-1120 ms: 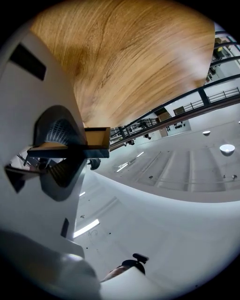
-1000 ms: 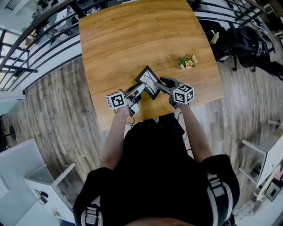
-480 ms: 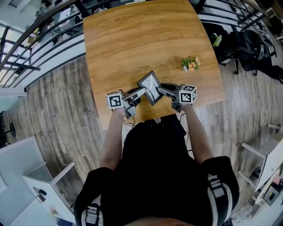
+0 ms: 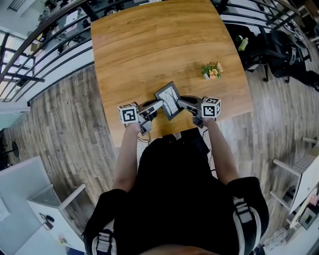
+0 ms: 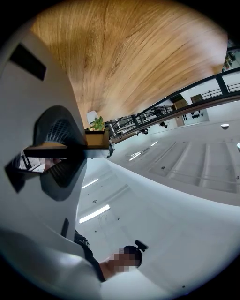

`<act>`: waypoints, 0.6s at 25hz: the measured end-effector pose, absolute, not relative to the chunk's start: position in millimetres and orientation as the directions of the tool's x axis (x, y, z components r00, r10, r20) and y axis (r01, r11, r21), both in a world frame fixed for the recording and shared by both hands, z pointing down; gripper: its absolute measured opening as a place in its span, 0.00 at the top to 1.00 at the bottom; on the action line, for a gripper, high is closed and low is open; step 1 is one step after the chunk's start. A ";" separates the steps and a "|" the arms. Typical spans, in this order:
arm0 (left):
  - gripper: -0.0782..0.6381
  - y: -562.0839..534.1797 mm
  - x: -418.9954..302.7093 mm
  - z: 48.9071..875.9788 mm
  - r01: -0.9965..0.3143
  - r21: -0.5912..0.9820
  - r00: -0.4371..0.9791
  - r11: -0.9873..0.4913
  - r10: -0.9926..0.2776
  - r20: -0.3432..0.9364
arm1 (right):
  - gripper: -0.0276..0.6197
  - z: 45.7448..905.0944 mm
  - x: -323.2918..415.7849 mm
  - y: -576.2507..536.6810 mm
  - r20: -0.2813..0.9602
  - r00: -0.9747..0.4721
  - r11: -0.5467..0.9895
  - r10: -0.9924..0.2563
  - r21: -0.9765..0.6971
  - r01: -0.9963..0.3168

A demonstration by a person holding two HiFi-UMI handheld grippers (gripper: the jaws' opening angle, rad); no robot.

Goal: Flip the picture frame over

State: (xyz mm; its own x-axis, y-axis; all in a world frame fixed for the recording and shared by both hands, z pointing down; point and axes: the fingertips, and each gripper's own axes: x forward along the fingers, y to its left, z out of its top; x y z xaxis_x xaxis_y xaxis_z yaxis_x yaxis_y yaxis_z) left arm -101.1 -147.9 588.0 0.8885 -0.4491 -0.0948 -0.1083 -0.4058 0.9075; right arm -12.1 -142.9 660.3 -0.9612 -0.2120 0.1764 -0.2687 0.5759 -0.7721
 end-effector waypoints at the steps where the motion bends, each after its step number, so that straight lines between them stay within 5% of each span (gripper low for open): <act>1: 0.76 -148.9 -100.8 588.9 -0.117 0.907 0.886 -0.404 -0.455 -0.089 | 0.78 659.6 -10.6 -142.9 0.177 -0.959 0.577 -0.220 -0.769 -0.274; 15: 0.77 -160.3 -95.1 624.9 -0.331 0.876 0.840 -0.351 -0.533 0.103 | 0.82 675.4 8.1 -136.3 0.294 -0.898 0.557 -0.328 -0.707 -0.435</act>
